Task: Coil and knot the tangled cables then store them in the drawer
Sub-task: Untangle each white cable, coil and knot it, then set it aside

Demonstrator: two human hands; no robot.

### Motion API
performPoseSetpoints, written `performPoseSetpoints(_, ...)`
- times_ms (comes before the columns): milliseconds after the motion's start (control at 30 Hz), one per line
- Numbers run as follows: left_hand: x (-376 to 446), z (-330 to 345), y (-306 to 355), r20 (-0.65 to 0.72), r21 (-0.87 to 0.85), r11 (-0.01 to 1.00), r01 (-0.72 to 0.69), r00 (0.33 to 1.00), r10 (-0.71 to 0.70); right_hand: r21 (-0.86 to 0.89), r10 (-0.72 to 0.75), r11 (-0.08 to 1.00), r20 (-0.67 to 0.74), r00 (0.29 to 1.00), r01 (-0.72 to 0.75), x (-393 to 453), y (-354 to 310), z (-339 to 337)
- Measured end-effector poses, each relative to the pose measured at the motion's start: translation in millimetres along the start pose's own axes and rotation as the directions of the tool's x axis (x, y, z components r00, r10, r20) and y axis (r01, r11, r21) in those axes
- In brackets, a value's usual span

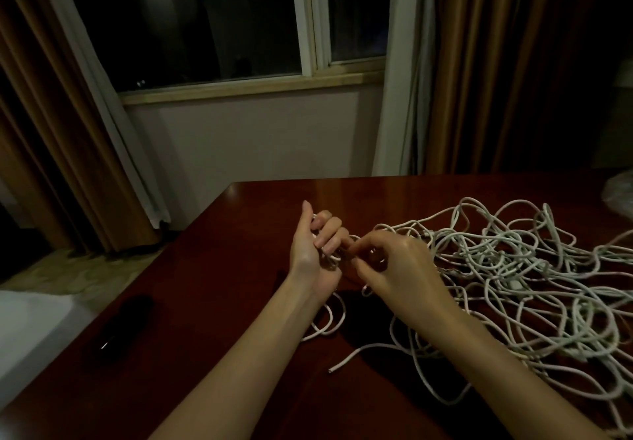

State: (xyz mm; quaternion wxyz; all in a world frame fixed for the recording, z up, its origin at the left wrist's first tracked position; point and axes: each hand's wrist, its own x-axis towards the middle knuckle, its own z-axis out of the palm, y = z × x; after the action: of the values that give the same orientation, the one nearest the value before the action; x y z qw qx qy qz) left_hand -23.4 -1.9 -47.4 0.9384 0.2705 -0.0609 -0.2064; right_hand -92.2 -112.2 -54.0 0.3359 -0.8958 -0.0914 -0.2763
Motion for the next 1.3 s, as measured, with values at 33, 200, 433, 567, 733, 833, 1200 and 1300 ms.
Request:
performPoseSetpoints(33,0,1,0,0.001,-0.004,1.000,0.003,1.000,-0.003,0.004,-0.016,1.000,0.012,1.000,0.016,-1,-1,4)
performPoseSetpoints(200,1,-1,7,-0.019,0.023,1.000,0.006,1.000,-0.005,0.088,-0.046,0.995,0.054,0.997,0.041,-4,-3,10)
performPoseSetpoints(433,5,-5,22,-0.026,0.052,0.994,-0.092,0.995,0.093,0.134,0.069,0.987,0.135,0.988,-0.087,-1,2,3)
performPoseSetpoints(567,7,-5,23,-0.030,0.184,0.976,-0.118,0.992,0.125,0.216,0.068,0.972,0.111,0.991,-0.091,0,-2,0)
performPoseSetpoints(733,7,-3,10,-0.018,0.443,0.894,-0.063,0.997,0.079,-0.008,-0.083,0.996,0.178,0.981,0.086,-1,-10,0)
performPoseSetpoints(833,5,-1,3,0.019,0.634,0.770,-0.071,0.997,0.076,-0.091,-0.139,0.982,0.264,0.954,0.168,-3,-15,-2)
performPoseSetpoints(1200,0,-2,-2,0.149,0.940,0.309,-0.142,0.989,0.002,-0.146,-0.127,0.979,0.108,0.986,0.142,-2,-8,-4)
performPoseSetpoints(1300,0,-1,-2,0.168,0.961,0.233,-0.145,0.982,-0.080,-0.164,-0.114,0.978,0.102,0.988,0.130,-1,-4,-10)
